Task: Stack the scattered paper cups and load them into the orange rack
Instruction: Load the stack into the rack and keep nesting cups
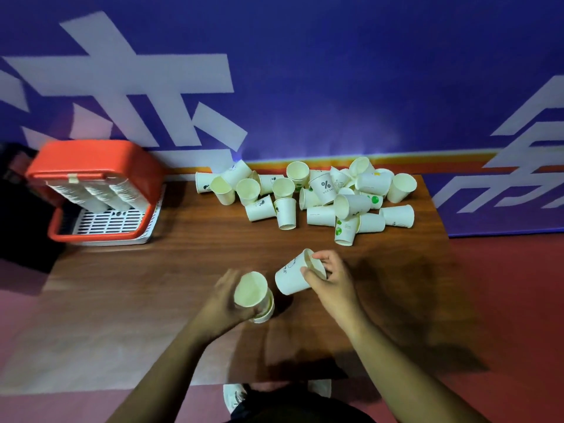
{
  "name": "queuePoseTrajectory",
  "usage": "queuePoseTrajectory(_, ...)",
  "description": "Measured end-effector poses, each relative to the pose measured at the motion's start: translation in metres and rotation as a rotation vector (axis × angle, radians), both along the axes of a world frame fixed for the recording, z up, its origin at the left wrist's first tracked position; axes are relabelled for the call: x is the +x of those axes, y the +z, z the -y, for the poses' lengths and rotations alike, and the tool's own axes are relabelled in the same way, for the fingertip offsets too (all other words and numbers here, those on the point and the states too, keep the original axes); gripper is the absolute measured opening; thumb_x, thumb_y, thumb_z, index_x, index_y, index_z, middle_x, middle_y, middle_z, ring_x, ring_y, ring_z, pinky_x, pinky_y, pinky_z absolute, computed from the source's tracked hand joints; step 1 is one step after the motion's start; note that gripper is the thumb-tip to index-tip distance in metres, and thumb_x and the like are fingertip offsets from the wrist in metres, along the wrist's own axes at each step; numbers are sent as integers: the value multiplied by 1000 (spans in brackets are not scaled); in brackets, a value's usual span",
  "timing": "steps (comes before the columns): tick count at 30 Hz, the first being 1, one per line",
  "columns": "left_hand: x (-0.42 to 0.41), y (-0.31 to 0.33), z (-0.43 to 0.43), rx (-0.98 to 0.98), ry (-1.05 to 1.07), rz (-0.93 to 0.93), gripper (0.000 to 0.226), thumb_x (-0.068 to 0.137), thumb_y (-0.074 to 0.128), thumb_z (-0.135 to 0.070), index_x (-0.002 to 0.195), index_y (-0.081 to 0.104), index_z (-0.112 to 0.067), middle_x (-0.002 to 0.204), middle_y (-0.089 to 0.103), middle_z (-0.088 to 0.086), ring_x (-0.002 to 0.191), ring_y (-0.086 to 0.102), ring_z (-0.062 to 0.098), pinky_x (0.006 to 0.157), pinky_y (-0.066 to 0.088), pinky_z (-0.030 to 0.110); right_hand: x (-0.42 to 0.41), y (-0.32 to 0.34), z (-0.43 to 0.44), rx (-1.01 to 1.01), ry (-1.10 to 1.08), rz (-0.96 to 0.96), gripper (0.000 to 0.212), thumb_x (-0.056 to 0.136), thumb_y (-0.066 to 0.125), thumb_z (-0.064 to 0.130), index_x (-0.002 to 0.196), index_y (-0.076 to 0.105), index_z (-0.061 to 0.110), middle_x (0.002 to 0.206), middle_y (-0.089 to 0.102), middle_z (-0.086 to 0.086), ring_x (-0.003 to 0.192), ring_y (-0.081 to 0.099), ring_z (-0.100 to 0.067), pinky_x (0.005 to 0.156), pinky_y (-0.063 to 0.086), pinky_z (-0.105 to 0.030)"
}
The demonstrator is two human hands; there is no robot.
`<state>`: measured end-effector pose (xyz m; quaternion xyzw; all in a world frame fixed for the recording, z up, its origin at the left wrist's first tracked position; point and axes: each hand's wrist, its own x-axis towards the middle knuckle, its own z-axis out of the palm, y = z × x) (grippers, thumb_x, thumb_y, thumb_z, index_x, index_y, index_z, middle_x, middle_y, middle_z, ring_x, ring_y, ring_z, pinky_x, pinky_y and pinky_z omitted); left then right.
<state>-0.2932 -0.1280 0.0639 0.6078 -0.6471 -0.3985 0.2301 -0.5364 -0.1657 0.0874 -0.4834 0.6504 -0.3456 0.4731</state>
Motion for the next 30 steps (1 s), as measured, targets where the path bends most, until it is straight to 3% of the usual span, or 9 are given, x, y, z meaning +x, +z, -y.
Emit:
queuePoseTrajectory(3, 0, -32, -5, 15, -55, 74, 70, 67, 79, -49, 130, 47, -43, 121, 53, -13, 112, 52, 12, 96, 48, 38, 10, 4, -5, -7, 28, -13, 36, 78, 75, 30, 107, 55, 35, 109, 60, 16, 104, 58, -2, 89, 54, -42)
queuePoseTrajectory(4, 0, -35, -7, 58, -68, 58, 76, 67, 80, -48, 133, 42, -50, 128, 51, -13, 119, 49, 11, 101, 46, 35, 13, 4, -7, -15, 45, -18, 37, 78, 75, 29, 108, 55, 36, 111, 59, 15, 105, 57, -1, 90, 54, -40)
queuePoseTrajectory(6, 1, -35, -11, 142, -119, 2, 90, 72, 85, -41, 140, 27, -56, 143, 38, -18, 133, 36, 1, 105, 33, 12, 19, 7, -11, -25, 87, -35, 42, 78, 76, 29, 112, 53, 38, 115, 57, 17, 107, 55, -1, 92, 53, -36)
queuePoseTrajectory(9, 6, -42, -13, 186, -150, -60, 97, 79, 82, -34, 154, 22, -37, 154, 27, -20, 140, 25, -10, 102, 20, -3, 27, 9, -17, -47, 156, -15, 50, 75, 79, 28, 117, 54, 39, 117, 56, 20, 111, 54, -1, 95, 52, -34)
queuePoseTrajectory(16, 12, -51, -22, 311, -32, -86, 92, 79, 83, -24, 144, 22, -46, 126, 52, -40, 118, 52, -12, 93, 41, 12, 43, 5, -20, -156, 421, -193, 67, 72, 80, 35, 131, 50, 33, 129, 51, 19, 119, 46, 0, 103, 39, -23)
queuePoseTrajectory(22, -13, -55, -22, 328, 56, -191, 73, 80, 81, -7, 127, 40, -44, 115, 55, -47, 108, 53, -21, 86, 39, 3, 49, -24, -13, -173, 717, -424, 83, 71, 81, 34, 143, 42, 23, 146, 43, 8, 135, 38, -11, 111, 30, -24)
queuePoseTrajectory(25, -28, -56, -17, 337, 124, -269, 70, 80, 82, -8, 133, 45, -35, 118, 63, -32, 107, 54, -21, 83, 40, 1, 38, -41, -8, -75, 627, -353, 83, 70, 83, 33, 142, 44, 24, 145, 45, 8, 133, 42, -12, 109, 33, -25)
queuePoseTrajectory(28, -43, -57, -10, 350, 183, -339, 71, 75, 87, -12, 132, 52, -35, 123, 66, -12, 114, 62, 3, 83, 49, 12, 18, -51, 2, 40, 540, -233, 82, 71, 83, 37, 143, 44, 27, 142, 48, 11, 128, 44, -8, 105, 36, -23)
queuePoseTrajectory(30, -54, -55, -3, 344, 192, -347, 68, 74, 88, -18, 132, 55, -35, 124, 68, -7, 116, 62, 8, 87, 49, 15, 3, -50, 14, 134, 464, -88, 73, 78, 78, 41, 141, 46, 24, 137, 53, 9, 121, 50, -6, 95, 40, -15)
